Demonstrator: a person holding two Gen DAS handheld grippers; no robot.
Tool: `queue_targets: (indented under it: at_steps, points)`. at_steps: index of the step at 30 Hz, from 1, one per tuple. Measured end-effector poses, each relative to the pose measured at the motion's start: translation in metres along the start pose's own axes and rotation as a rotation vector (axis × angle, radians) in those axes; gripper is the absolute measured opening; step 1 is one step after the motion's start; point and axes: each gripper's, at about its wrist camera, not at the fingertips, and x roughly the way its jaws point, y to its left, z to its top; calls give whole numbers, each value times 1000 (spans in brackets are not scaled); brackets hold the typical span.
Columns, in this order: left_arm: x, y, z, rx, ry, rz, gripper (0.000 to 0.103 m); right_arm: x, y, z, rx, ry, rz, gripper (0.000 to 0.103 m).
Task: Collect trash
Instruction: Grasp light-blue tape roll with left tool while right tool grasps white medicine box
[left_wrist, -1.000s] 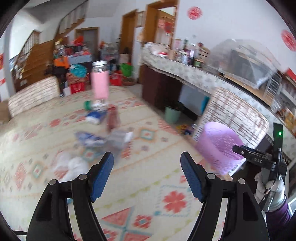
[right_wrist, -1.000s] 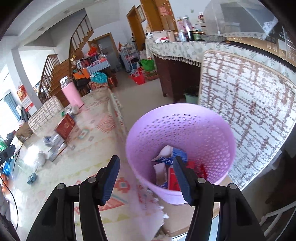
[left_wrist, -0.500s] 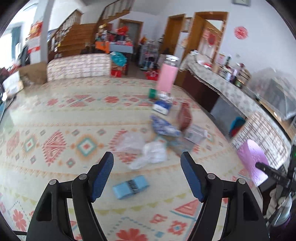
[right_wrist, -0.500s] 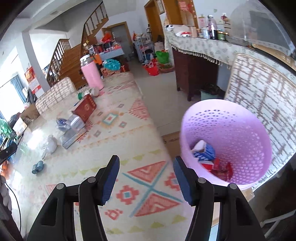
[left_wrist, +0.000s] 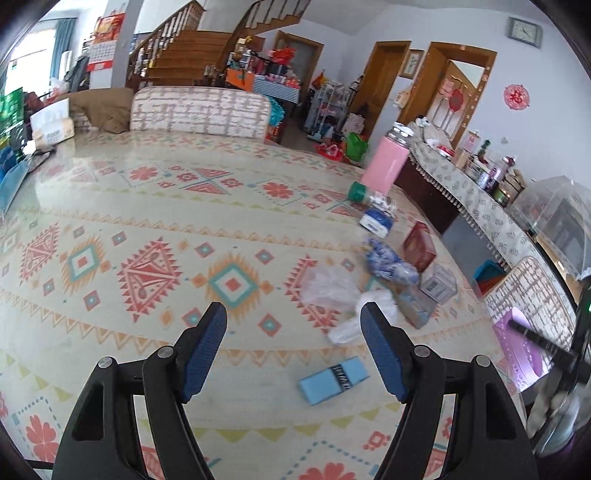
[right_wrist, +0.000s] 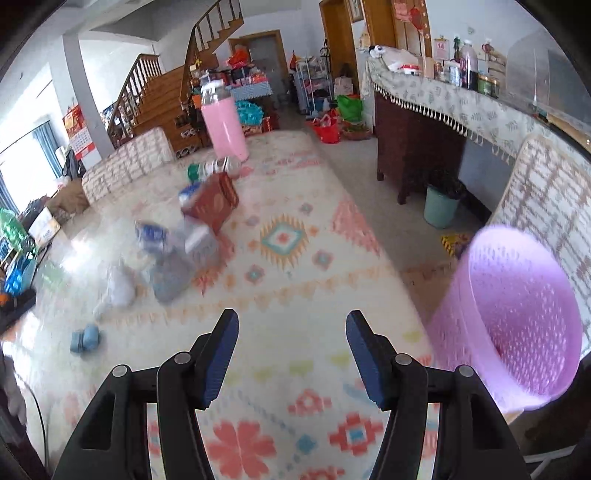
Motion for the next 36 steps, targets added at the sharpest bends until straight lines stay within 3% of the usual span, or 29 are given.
queue_targets:
  at_steps: [6,8,10,13,16,19,22,30,36]
  points:
    - [-8,22,7,-57,-27,22,74,-15,6,76,-19,-124,-64,66]
    - [-9,31,10,-85,-27,20,74,-26,10,110,-22,-190,-80,77]
    - [-7,39,11,-115,-22,10,74,-25,11,114,-15,-193,-69,79]
    - [-1,44,10,-136,-2,9,75,3,29,95,-24,-87,38,79]
    - [9,39,7,-119,34,-14,75,25,46,74,-56,-18,88,79]
    - [19,25,1,-66,66,-53,75,58,68,46,-81,74,160,79]
    - [32,1,-7,39,127,-111,75,73,82,39,-97,103,202,79]
    - [58,-48,-37,290,240,-89,75,99,101,35,-174,124,155,79]
    - [70,-59,-52,377,295,-58,75,116,101,40,-209,117,73,80]
